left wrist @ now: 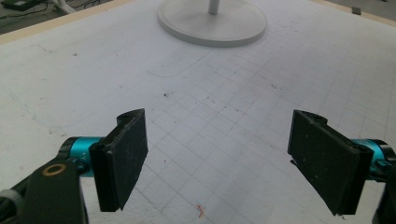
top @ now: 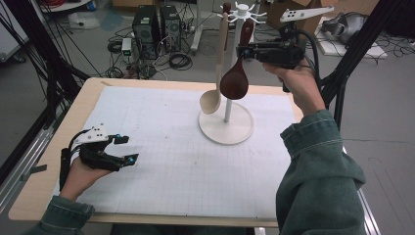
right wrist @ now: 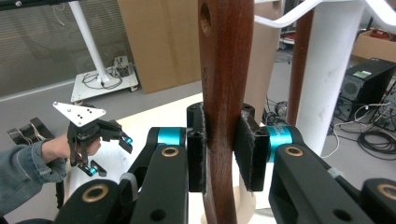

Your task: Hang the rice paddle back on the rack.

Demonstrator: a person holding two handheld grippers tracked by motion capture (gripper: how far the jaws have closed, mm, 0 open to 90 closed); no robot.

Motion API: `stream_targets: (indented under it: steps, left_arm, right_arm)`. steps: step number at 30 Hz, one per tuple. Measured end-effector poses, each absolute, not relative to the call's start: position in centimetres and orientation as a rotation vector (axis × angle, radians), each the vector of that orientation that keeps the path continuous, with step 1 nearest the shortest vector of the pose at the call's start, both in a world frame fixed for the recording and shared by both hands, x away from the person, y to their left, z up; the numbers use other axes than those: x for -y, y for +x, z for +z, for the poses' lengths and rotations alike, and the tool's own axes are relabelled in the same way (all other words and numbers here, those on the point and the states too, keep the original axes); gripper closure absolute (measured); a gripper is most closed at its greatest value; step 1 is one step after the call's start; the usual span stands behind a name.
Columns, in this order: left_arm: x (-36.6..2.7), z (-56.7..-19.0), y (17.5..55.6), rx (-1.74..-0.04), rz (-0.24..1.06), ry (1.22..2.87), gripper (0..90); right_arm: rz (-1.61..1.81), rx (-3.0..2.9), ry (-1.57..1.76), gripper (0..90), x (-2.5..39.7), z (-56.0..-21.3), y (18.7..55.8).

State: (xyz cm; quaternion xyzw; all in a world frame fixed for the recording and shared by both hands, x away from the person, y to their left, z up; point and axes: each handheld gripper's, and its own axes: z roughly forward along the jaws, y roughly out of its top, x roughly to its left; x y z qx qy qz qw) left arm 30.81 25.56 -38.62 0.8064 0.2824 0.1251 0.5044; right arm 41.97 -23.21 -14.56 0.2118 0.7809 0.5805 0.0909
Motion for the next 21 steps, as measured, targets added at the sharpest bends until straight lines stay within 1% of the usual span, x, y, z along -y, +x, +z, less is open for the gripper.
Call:
stream_targets:
  steps: [21]
  left_arm:
    - [-25.8,-38.6,30.8,-0.683,0.302,1.94,20.6]
  right_arm:
    - [1.771,-2.275,0.656,75.9,23.3,-15.3,43.2]
